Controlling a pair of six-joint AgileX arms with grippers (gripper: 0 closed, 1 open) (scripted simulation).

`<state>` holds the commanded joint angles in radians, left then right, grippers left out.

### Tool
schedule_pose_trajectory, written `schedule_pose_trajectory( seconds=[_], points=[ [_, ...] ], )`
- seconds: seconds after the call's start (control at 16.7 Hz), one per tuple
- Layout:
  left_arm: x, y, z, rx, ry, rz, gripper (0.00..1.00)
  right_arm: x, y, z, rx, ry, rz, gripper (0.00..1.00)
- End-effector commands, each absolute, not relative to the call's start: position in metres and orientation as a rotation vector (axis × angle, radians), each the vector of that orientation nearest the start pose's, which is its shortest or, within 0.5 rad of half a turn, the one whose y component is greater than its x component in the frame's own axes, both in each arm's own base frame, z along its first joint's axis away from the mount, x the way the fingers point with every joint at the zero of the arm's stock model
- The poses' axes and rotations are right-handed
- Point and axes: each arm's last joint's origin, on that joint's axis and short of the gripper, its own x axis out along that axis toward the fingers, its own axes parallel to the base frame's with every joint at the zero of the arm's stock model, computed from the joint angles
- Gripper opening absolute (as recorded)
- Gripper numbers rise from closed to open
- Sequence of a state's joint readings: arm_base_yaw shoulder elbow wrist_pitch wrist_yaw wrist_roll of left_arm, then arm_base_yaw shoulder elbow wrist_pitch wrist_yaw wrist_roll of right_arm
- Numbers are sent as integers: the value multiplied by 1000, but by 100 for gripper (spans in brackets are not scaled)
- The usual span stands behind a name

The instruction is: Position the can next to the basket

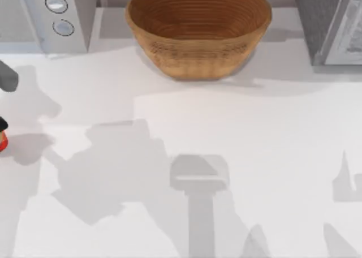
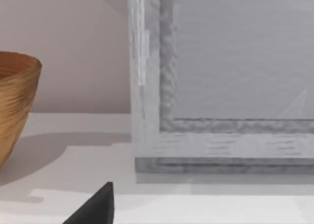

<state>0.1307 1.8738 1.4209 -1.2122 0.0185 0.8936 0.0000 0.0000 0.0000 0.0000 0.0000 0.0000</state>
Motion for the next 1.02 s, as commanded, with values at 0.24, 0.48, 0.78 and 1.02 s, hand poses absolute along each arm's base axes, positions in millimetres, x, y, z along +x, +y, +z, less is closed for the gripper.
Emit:
schedule_pose_trajectory(
  seconds=[0.24, 0.48, 0.78, 1.02],
  points=[
    [367, 57, 217, 620, 1488, -633, 100, 106, -1, 160, 0, 0, 0, 100],
    [370, 58, 220, 630, 1476, -629, 100, 106, -1, 160, 0, 0, 0, 100],
    [370, 57, 208, 629, 1478, -630, 100, 106, -1, 160, 0, 0, 0, 100],
    [372, 58, 174, 632, 1471, -626, 100, 106, -1, 160, 0, 0, 0, 100]
  ],
)
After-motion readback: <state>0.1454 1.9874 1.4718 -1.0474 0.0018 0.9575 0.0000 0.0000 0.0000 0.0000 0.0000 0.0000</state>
